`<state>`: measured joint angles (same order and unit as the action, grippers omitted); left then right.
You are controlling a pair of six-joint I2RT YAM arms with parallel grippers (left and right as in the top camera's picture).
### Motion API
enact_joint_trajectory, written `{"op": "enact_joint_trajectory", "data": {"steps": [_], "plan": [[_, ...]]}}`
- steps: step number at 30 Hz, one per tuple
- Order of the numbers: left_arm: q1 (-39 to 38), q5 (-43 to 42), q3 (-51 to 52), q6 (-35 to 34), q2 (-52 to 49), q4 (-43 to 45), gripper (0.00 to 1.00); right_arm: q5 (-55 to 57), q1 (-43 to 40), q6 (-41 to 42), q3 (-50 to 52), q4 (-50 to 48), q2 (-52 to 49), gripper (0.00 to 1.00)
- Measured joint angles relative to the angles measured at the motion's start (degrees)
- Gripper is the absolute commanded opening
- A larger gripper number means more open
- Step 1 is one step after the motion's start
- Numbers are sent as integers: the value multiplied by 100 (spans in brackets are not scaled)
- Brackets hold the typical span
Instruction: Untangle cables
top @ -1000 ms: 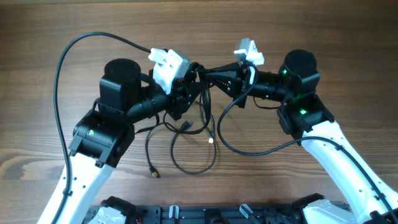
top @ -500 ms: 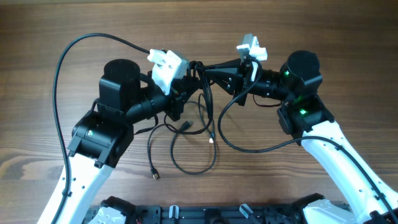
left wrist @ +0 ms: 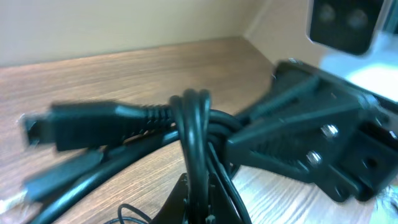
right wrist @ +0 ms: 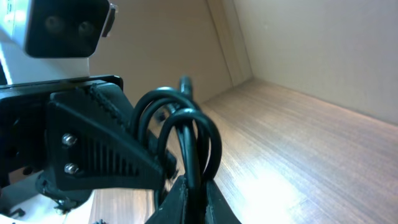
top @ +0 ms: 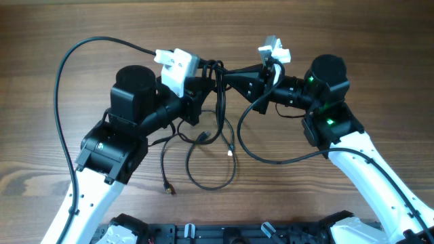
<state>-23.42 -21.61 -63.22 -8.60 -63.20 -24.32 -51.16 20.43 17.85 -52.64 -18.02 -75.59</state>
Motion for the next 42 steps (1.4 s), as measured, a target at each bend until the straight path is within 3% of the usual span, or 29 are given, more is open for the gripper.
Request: {"op": "enact_joint_trajectory", "data": {"steps": [8,14,17,20,26,32,37,42], "plan": [[-11,610,0,-597,0,125,4,264,59,920,0,302,0,4],[-11,723,7,-728,-13,190,4,413,76,1128,-11,776,0,6],[-11,734,7,-748,-35,201,4,450,76,1178,-13,822,2,22],[39,981,7,-791,-22,293,4,564,37,1202,-11,898,-7,50],[66,1134,7,-809,-22,111,4,682,24,1235,-9,177,-7,69],[66,826,7,-695,-22,68,4,730,26,802,-9,-79,-7,63],[66,468,7,-654,-22,68,4,660,24,199,-9,-13,-7,34],[66,345,7,-654,-24,68,4,595,24,-2,-9,42,-7,35]]}}
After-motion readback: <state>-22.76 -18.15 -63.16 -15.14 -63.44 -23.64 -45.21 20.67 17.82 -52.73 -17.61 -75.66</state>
